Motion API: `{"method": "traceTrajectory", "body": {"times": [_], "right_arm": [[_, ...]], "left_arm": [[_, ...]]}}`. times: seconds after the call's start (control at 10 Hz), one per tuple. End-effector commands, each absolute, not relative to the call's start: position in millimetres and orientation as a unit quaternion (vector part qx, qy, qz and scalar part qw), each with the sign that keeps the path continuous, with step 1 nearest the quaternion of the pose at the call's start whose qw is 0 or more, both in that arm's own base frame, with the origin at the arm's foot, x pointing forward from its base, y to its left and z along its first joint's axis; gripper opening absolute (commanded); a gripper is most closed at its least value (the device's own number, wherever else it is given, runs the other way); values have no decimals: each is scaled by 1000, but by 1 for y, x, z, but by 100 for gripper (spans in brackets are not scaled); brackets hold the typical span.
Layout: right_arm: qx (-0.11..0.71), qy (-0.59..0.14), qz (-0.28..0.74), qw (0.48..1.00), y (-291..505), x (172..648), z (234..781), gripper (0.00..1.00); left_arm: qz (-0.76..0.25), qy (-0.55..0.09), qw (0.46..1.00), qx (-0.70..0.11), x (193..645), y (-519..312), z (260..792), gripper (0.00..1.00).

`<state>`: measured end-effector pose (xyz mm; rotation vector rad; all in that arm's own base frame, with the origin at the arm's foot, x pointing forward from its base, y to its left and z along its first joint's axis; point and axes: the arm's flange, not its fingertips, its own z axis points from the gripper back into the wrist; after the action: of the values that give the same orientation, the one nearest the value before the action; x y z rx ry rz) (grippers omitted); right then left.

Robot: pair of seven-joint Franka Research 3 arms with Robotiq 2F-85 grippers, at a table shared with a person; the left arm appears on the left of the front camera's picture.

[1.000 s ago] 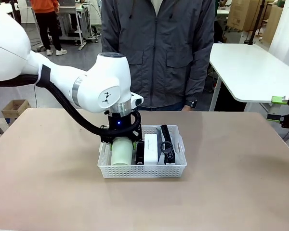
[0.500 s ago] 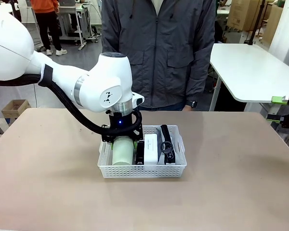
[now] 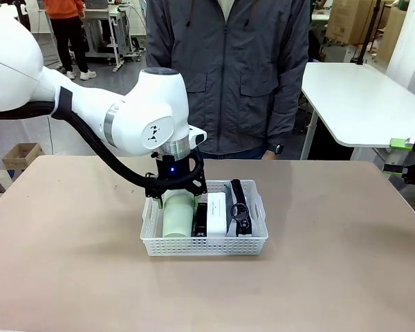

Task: Efficiently arrange items inside the basket to fit them all.
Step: Pick up the Reusable plastic cup and place it inside the Organizing basket.

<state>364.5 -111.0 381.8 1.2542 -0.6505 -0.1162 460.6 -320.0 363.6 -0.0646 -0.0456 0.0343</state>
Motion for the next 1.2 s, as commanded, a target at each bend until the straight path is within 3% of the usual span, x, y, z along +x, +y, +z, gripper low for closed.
{"method": "traceTrajectory", "body": {"times": [0.0, 0.3, 0.5, 0.6, 0.9, 1.1], "right_arm": [[580, -297, -55, 756, -111, 364, 385, 100], [580, -297, -55, 756, -111, 364, 385, 100], [580, -297, -55, 756, -111, 364, 385, 100], [580, -297, -55, 756, -111, 364, 385, 100], [580, -297, -55, 756, -111, 364, 385, 100], [580, -297, -55, 756, -111, 364, 385, 100]], "left_arm": [[5, -17, 996, -88, 442, -295, 405, 100], [-24, 25, 977, -212, 421, -213, 482, 100], [-108, 87, 923, -360, 407, -138, 511, 100], [-118, 83, 891, -430, 402, -99, 517, 100], [-114, 24, 778, -617, 386, 8, 479, 100], [-121, -77, 745, -652, 365, 35, 425, 100]]}}
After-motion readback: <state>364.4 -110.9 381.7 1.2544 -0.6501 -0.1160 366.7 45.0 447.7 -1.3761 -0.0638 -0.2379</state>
